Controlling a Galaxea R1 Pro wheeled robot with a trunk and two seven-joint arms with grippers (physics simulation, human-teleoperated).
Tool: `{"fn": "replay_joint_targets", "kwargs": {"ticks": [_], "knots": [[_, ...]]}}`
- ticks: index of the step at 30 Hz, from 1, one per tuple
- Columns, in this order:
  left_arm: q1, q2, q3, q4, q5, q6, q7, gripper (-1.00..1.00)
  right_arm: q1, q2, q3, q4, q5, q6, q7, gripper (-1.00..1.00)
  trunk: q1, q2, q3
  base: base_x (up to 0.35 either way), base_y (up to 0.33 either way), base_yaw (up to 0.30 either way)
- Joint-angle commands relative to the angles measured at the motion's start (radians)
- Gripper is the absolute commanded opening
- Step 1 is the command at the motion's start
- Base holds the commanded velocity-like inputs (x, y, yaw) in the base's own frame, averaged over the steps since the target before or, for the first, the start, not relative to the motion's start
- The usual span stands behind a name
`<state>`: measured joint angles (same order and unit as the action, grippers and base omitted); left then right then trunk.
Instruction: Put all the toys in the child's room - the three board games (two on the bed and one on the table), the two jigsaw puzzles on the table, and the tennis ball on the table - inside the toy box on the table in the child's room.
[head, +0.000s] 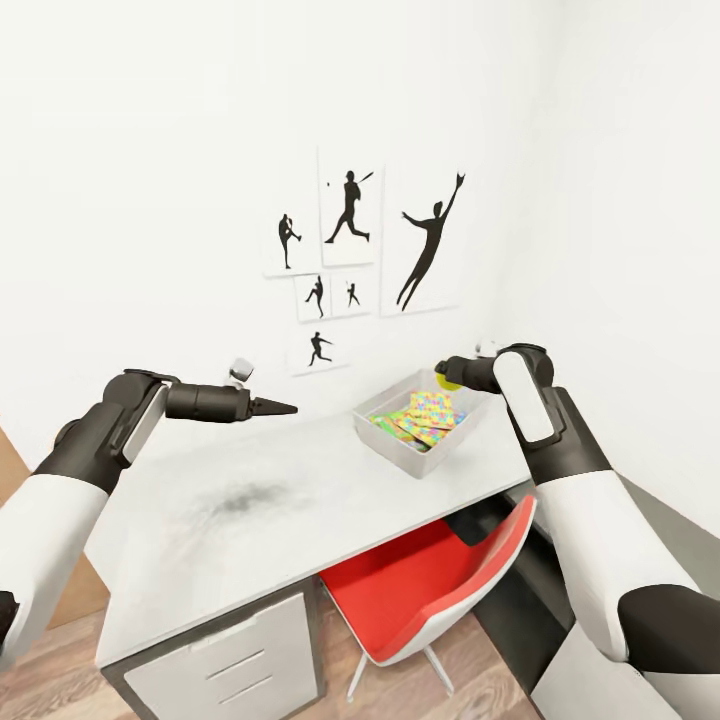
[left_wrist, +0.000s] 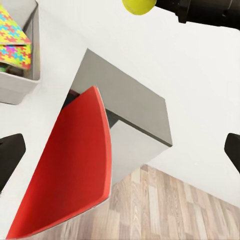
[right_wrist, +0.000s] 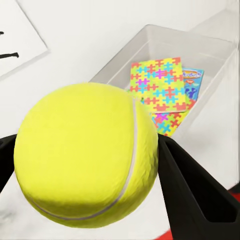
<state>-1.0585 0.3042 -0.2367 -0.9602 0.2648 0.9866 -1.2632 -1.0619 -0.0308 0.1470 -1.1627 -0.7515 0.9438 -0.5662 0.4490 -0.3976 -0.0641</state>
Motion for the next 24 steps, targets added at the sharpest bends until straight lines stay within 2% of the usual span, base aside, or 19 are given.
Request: {"fn": "replay_joint_targets", "kwargs": {"ticks": [1, 12, 24], "knots": [[-0.001, 0.001, -0.003, 0.0, 0.004, 0.007, -0.001, 1.0, -0.001, -0.001, 0.003, -0.001, -0.012, -0.001, -0.012, -1.0, 0.001, -0.002, -0.002, 0.127, -0.209, 0.0], [-0.001, 0.001, -0.003, 0.0, 0.005, 0.007, -0.001, 1.0, 0.0, 0.0, 0.007, 0.0, -0.012, -0.007, -0.013, -1.0, 0.001, -0.002, -0.002, 0.123, -0.17, 0.011], [-0.001, 0.001, -0.003, 0.0, 0.007, 0.007, -0.001, 1.0, 0.001, 0.0, 0.009, 0.001, -0.012, -0.01, -0.014, -1.0, 0.001, -0.002, 0.011, 0.082, -0.02, 0.193]]}}
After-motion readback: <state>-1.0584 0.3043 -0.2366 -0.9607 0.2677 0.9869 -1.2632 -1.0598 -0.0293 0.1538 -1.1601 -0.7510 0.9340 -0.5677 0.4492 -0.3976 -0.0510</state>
